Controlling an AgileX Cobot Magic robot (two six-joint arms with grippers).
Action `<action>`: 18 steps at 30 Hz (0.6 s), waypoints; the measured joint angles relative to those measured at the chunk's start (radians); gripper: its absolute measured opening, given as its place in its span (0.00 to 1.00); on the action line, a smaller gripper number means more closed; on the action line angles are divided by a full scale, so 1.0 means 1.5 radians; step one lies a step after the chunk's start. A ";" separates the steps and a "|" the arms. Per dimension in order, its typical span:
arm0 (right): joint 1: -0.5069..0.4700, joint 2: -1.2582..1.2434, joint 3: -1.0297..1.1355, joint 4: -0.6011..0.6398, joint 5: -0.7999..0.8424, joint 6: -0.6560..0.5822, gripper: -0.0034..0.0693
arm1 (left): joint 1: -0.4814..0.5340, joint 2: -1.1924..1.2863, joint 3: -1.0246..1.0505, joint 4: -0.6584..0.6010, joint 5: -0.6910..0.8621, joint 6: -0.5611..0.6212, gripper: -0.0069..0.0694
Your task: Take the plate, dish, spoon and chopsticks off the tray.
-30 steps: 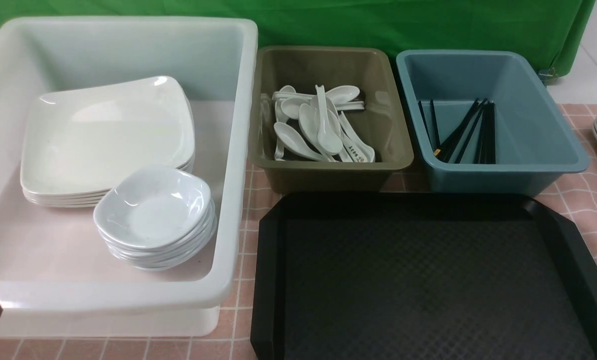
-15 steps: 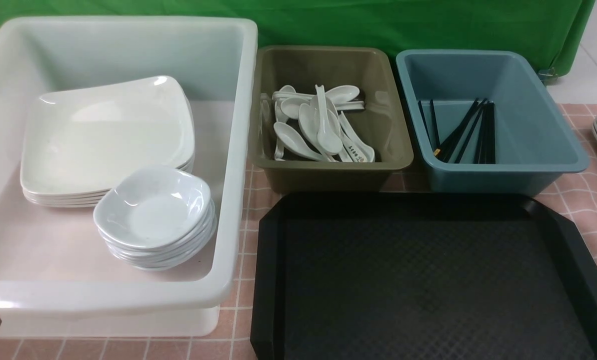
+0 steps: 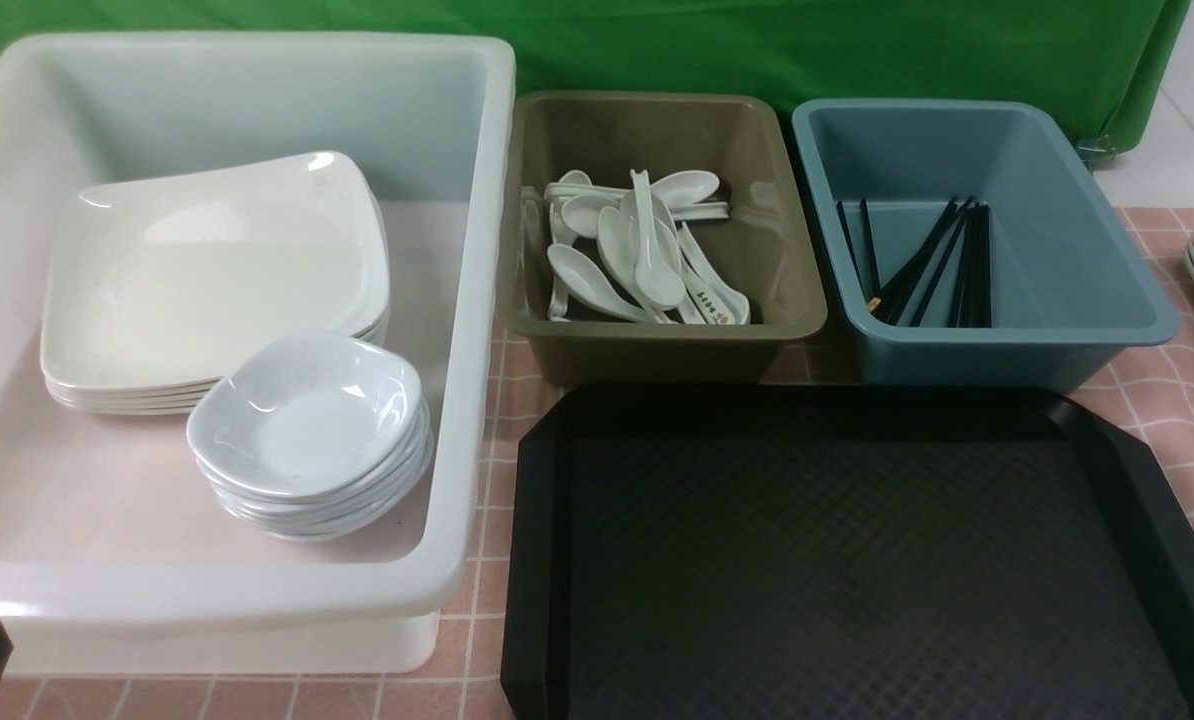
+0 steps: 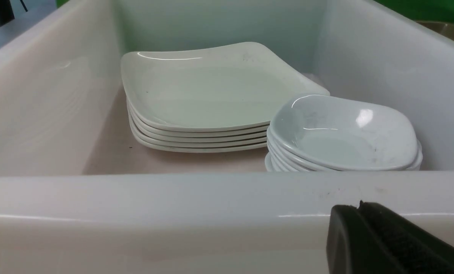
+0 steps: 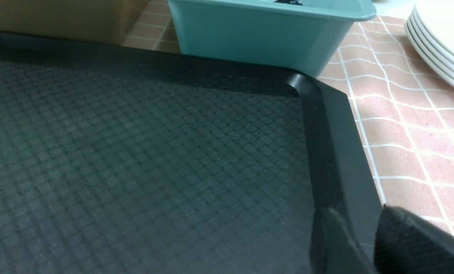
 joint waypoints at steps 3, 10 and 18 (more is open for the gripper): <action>0.000 0.000 0.000 0.000 0.000 0.000 0.38 | 0.000 0.000 0.000 0.000 0.000 0.000 0.10; 0.000 0.000 0.000 0.000 0.000 0.000 0.38 | 0.000 0.000 0.000 0.002 0.000 0.000 0.10; 0.000 0.000 0.000 0.000 0.000 0.000 0.38 | 0.000 0.000 0.000 0.002 0.000 0.005 0.10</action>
